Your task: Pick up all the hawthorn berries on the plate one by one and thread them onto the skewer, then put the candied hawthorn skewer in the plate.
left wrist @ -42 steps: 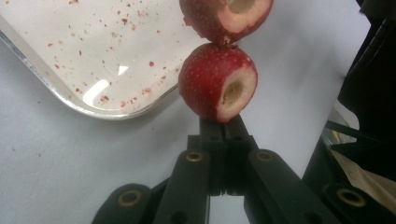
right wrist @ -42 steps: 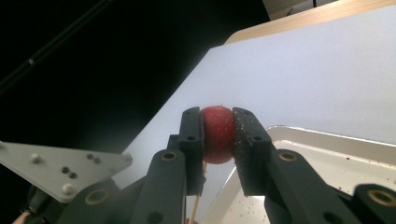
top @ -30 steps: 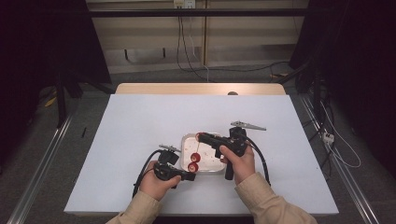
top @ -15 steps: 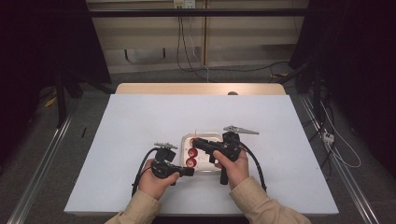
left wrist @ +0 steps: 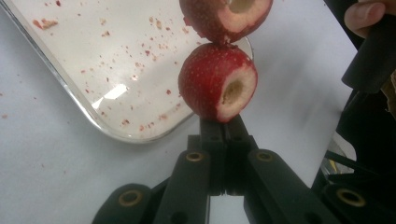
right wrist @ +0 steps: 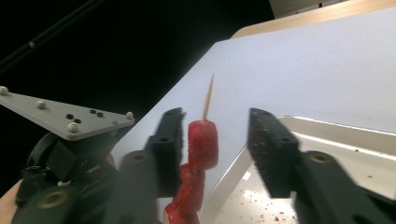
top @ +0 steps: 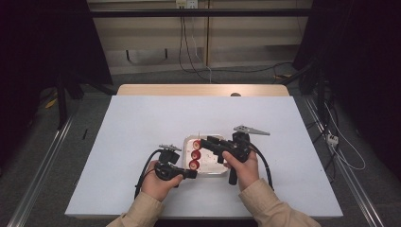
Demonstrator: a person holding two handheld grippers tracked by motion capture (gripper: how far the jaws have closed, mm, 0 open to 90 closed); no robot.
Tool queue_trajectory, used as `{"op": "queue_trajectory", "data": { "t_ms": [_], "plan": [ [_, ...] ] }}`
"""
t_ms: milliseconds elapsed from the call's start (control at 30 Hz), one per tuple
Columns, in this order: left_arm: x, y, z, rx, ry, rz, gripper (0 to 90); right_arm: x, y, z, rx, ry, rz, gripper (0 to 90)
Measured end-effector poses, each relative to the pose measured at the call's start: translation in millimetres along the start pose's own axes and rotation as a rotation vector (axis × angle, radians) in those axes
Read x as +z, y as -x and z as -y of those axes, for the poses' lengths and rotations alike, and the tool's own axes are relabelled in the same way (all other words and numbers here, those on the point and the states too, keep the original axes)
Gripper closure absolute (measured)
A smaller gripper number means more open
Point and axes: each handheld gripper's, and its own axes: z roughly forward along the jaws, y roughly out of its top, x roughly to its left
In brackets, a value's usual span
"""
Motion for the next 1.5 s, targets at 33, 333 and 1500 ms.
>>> {"op": "queue_trajectory", "data": {
  "t_ms": [33, 333, 1500],
  "plan": [
    [-0.3, -0.3, -1.2, -0.002, 0.000, 0.003, 89.7, -2.6, 1.5, -0.8, -0.009, 0.001, 0.012, 44.1],
    [5.9, -3.2, -8.6, -0.018, 0.004, -0.005, 89.6, -19.3, 16.2, -0.7, -0.047, 0.004, 0.059, 27.2],
    [37.0, -10.1, -34.2, -0.038, -0.114, -0.091, 77.7, -45.7, 33.4, 6.6, -0.092, 0.024, 0.127, 22.5]
  ]
}}
